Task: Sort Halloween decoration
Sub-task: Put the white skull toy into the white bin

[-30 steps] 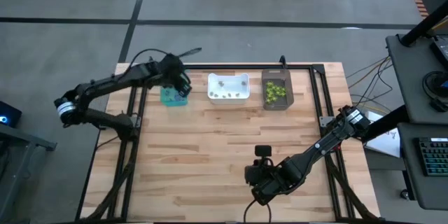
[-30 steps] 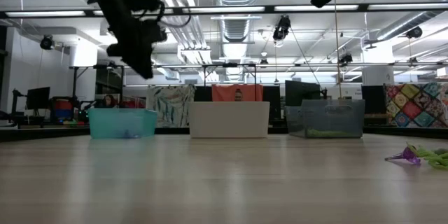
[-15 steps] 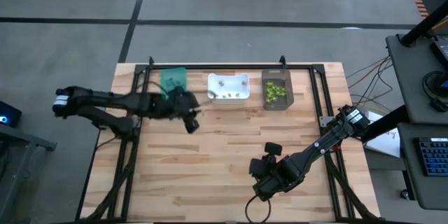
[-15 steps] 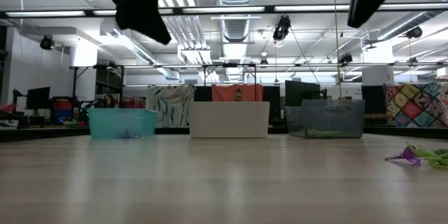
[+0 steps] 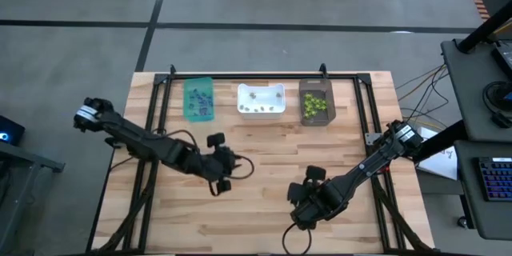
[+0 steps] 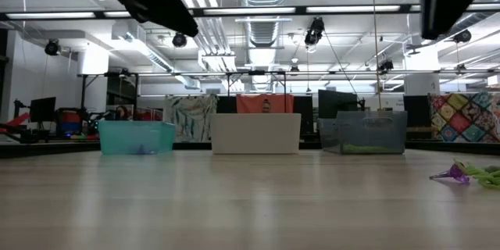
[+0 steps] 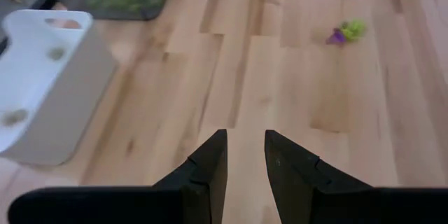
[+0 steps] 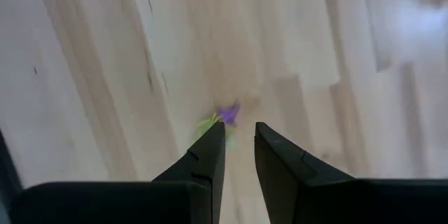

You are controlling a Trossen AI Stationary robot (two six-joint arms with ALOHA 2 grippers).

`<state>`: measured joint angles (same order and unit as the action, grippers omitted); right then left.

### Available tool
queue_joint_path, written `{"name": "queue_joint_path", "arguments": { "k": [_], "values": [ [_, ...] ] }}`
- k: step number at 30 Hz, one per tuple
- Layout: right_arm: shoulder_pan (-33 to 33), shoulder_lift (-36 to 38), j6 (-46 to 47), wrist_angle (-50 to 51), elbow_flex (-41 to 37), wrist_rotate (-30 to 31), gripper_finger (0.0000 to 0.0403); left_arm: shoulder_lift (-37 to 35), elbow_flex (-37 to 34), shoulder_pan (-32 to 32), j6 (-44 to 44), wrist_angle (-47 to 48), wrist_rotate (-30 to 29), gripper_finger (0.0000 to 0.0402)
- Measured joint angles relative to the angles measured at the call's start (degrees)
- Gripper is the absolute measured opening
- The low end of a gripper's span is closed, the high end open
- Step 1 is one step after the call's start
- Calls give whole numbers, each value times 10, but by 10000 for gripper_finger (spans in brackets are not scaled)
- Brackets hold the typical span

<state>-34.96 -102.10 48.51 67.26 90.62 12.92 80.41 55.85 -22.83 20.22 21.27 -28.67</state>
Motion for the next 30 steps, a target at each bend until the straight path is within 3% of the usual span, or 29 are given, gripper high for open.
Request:
{"name": "queue_joint_path", "arguments": {
  "k": [6,12,19,30],
  "values": [
    [0,0,145,-2,-36,-35,65,50,8,-14,5,-34,0,79],
    [-2,0,268,-7,-81,-43,37,82,23,-14,2,-36,-4,79],
    [-3,0,274,-69,-121,-57,10,88,25,-14,2,-36,-32,79],
    [-3,0,291,-116,-149,-63,24,88,25,-14,15,-37,-39,79]
  ]
}}
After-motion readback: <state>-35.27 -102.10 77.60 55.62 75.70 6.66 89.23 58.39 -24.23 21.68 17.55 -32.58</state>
